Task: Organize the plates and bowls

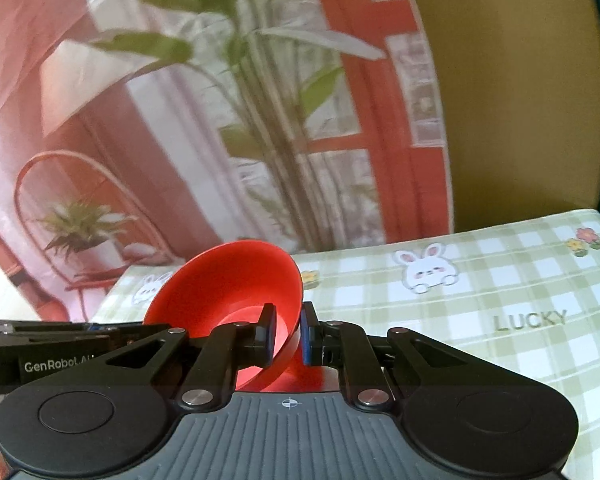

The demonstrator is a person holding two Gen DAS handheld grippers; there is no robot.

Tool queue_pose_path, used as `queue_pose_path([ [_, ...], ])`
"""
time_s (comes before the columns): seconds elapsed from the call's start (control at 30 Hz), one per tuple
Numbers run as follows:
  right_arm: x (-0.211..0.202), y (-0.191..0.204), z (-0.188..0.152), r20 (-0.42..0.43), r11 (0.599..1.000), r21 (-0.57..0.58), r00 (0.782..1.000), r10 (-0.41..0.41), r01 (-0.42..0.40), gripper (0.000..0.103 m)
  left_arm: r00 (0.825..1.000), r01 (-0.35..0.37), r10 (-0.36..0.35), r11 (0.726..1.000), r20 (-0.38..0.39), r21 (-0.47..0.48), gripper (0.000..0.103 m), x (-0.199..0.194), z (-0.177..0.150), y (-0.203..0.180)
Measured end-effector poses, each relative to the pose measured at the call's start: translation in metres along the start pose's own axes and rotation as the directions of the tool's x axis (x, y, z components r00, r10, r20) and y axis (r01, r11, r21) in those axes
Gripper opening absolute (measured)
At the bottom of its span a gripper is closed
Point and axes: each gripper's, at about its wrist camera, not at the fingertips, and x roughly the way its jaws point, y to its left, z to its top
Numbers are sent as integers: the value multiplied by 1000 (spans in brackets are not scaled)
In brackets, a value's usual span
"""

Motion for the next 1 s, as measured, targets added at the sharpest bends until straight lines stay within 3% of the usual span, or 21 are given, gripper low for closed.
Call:
queue_pose_path([
  [0.27,9,16,-3,-32,1000,-29,999,2,-3,13,1000,-5,5,1000,-8,-31,14,-1,-6,21],
  [1.0,44,-6,-18,-120,999,-10,992,-34,33,12,994,0,-3,1000,-107,-28,14,44,-16,22],
])
